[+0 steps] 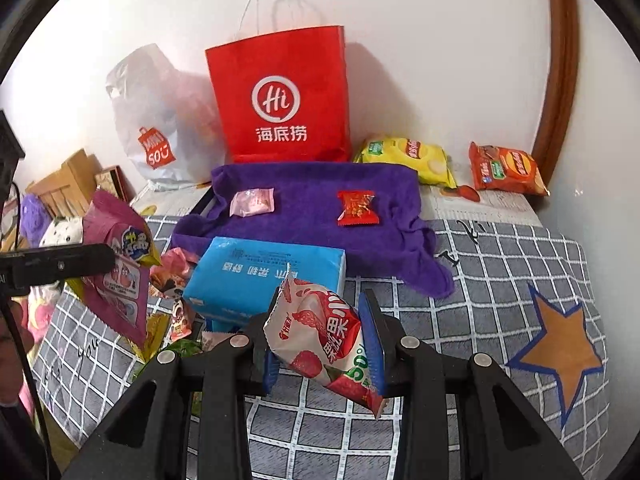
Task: Organize snacks
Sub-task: 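Lift both packets and carry them toward the purple towel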
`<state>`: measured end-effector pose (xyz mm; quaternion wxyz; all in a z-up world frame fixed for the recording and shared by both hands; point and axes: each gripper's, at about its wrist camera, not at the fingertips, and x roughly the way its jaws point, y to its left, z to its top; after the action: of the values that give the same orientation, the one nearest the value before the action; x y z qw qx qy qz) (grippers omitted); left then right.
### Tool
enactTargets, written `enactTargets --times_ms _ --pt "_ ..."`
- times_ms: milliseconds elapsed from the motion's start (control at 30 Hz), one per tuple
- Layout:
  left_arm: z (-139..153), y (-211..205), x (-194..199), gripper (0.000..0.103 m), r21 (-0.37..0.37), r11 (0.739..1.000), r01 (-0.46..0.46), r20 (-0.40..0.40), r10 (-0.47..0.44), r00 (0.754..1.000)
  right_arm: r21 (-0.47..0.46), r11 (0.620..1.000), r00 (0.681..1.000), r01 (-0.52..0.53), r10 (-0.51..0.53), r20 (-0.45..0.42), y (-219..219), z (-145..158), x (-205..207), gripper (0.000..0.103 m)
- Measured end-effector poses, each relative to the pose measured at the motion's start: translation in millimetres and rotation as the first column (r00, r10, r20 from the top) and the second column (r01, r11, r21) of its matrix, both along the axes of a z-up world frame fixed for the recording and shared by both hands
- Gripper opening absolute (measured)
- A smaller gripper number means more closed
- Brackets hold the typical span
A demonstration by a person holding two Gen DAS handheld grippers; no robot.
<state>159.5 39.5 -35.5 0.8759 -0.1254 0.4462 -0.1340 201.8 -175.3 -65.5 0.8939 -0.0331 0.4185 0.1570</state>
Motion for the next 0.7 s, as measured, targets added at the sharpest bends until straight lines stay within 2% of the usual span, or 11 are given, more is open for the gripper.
enactTargets --times_ms 67,200,700 --pt "0.1 0.1 5.1 0.06 0.001 1.0 0.002 -0.001 -0.002 1.0 -0.017 1.0 1.0 -0.001 0.001 0.01 0.1 2.2 1.0 0.035" --pt "-3.7 2.7 15.8 0.06 -0.012 1.0 0.0 0.001 0.0 1.0 0.01 1.0 1.0 0.012 -0.012 0.013 -4.0 6.5 8.7 0.035" --pt "-0.5 21.9 69.7 0.06 0.02 0.999 -0.03 0.034 0.029 0.999 0.009 1.0 0.999 0.009 -0.009 0.033 14.4 16.8 78.5 0.035"
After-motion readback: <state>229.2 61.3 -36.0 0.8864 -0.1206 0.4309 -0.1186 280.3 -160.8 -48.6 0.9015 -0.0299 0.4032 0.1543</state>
